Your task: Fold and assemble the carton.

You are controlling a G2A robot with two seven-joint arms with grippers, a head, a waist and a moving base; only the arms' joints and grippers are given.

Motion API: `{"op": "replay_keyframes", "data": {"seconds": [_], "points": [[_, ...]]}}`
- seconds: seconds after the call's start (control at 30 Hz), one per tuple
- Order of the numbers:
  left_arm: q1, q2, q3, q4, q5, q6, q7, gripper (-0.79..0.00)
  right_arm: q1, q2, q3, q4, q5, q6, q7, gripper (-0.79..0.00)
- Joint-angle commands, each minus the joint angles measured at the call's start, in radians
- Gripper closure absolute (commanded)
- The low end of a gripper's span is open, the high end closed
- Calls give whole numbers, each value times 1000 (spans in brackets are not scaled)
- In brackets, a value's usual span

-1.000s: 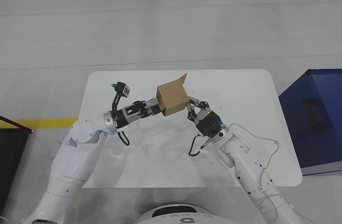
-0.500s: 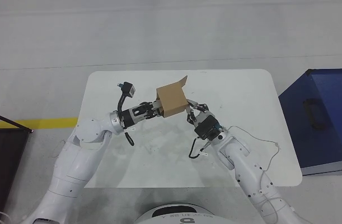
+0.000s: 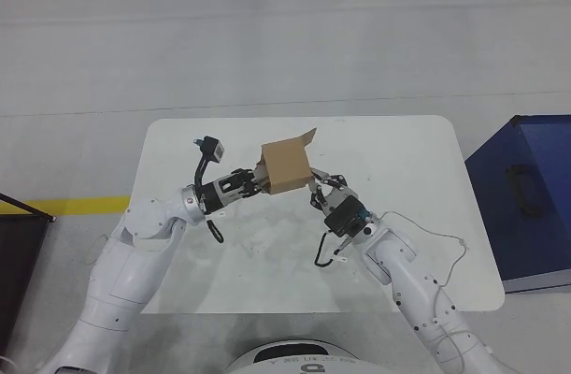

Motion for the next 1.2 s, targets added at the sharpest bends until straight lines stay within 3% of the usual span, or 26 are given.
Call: {"op": "replay_keyframes", "data": {"seconds": [0.0,0.27,0.77,1.17], "points": [[4,0,-5,0,-15,-20,-5,-197,0,0,-1,0,1,1,1,0],[17,2,-20,-3,-55,-45,-14,-219,0,0,-4,2,3,2,1,0],[110,23,-142,16,-152,-104,-93,-292,-10,3,11,3,15,6,7,0],[120,23,-114,-7,-120,-100,-106,-268,-8,3,13,13,32,10,4,0]]}}
